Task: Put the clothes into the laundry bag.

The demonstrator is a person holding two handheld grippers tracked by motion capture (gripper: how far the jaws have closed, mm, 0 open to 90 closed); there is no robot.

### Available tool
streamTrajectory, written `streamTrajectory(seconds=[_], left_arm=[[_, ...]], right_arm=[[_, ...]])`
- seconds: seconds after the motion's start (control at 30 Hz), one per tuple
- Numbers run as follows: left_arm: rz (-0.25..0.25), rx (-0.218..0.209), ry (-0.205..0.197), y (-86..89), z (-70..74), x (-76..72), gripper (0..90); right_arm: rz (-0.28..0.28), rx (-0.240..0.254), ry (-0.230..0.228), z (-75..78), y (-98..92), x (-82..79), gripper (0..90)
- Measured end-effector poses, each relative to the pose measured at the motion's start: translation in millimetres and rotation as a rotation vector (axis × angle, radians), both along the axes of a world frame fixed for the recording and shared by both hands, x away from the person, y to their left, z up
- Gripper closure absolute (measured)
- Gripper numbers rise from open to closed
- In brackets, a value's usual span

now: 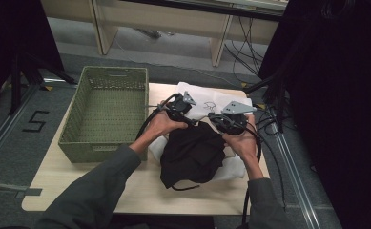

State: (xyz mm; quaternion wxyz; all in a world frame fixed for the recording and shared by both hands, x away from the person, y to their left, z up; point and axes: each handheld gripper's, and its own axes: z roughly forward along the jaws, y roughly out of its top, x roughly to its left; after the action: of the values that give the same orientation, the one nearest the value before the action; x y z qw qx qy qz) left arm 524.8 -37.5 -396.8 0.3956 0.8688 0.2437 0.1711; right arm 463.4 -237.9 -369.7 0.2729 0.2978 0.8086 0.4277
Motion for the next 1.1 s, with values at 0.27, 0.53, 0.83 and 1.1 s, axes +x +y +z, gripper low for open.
streamTrajectory(seconds=[0.27,0.53,0.83,1.1], left_arm=[[-0.072,0.089,-0.052,5.6,9.6,0.1,84.8],[-0.003,0.175,0.034,20.3,29.3,-11.4,85.7],[-0.041,0.221,0.093,28.5,37.1,-22.9,85.3],[-0.043,0.188,0.1,32.0,33.5,-22.2,85.4]], right_arm=[[0.021,-0.011,-0.005,-4.0,2.6,1.9,89.2],[0.058,0.035,0.05,6.7,2.1,-8.5,66.3],[0.154,0.012,0.191,5.3,2.7,-69.0,39.0],[0.294,-0.028,0.284,-36.2,15.9,-101.3,26.8]])
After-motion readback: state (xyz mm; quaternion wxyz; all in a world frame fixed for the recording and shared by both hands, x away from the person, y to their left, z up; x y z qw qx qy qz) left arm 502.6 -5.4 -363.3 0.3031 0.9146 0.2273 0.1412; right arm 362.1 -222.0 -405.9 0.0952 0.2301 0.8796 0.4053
